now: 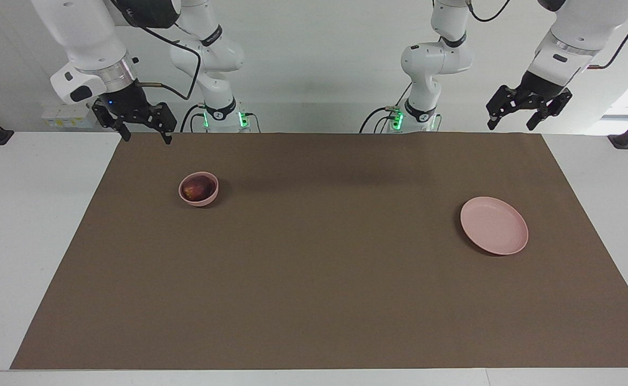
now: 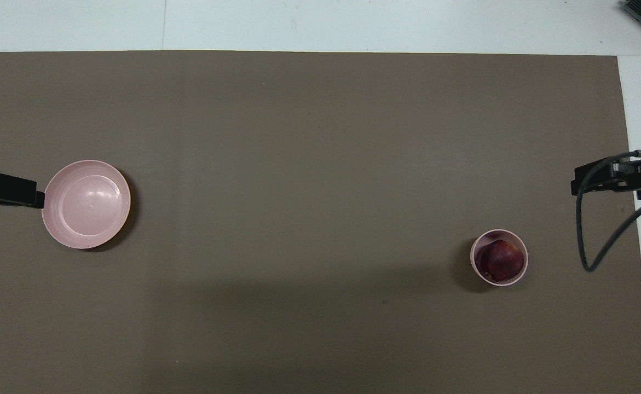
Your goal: Move apple from plate to bowl
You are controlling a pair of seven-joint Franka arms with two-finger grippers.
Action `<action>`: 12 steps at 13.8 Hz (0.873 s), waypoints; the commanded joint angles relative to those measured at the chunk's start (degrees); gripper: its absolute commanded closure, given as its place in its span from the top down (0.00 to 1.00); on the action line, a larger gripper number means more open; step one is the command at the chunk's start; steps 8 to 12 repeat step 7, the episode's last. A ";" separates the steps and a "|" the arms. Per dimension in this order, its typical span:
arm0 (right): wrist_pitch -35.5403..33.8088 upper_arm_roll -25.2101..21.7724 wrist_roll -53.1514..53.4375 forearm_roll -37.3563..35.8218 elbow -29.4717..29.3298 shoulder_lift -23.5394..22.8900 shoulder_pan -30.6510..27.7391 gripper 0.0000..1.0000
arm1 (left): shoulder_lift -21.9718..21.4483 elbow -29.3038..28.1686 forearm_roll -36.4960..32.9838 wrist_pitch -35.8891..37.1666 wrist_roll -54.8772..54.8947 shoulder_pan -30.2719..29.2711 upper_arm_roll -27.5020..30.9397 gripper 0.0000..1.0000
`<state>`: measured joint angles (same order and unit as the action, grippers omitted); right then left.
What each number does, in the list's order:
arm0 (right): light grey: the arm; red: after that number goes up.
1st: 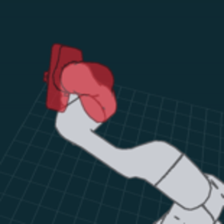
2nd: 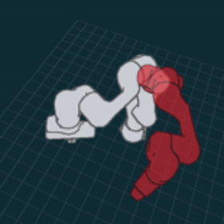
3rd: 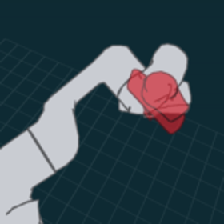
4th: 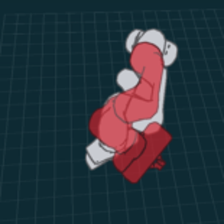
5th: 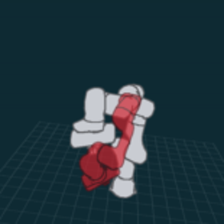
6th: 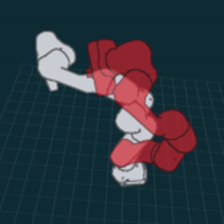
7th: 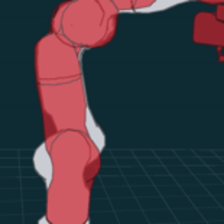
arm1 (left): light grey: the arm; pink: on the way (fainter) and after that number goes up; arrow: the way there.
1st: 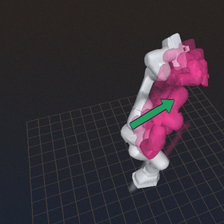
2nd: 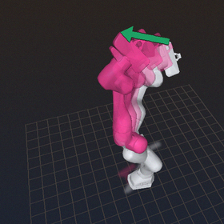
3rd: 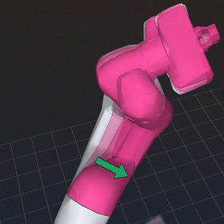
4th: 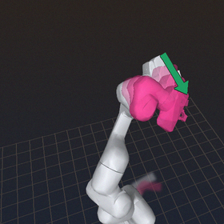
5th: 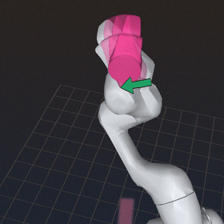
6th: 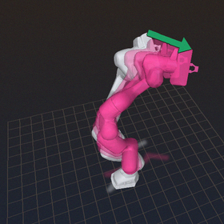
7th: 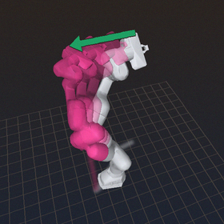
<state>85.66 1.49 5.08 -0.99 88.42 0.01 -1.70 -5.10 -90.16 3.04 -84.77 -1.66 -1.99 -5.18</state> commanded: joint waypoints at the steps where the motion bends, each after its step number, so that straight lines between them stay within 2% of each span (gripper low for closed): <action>1: 0.38 0.18 -1.56 0.63 -0.71 -0.36 -0.32 1.00 | -0.44 -0.37 0.74 0.48 0.34 -0.65 -0.18 1.00; 12: 0.38 0.18 -1.56 0.63 -0.62 -0.36 -0.32 1.00 | -0.44 -0.63 0.74 -0.48 0.95 -0.65 -0.27 1.00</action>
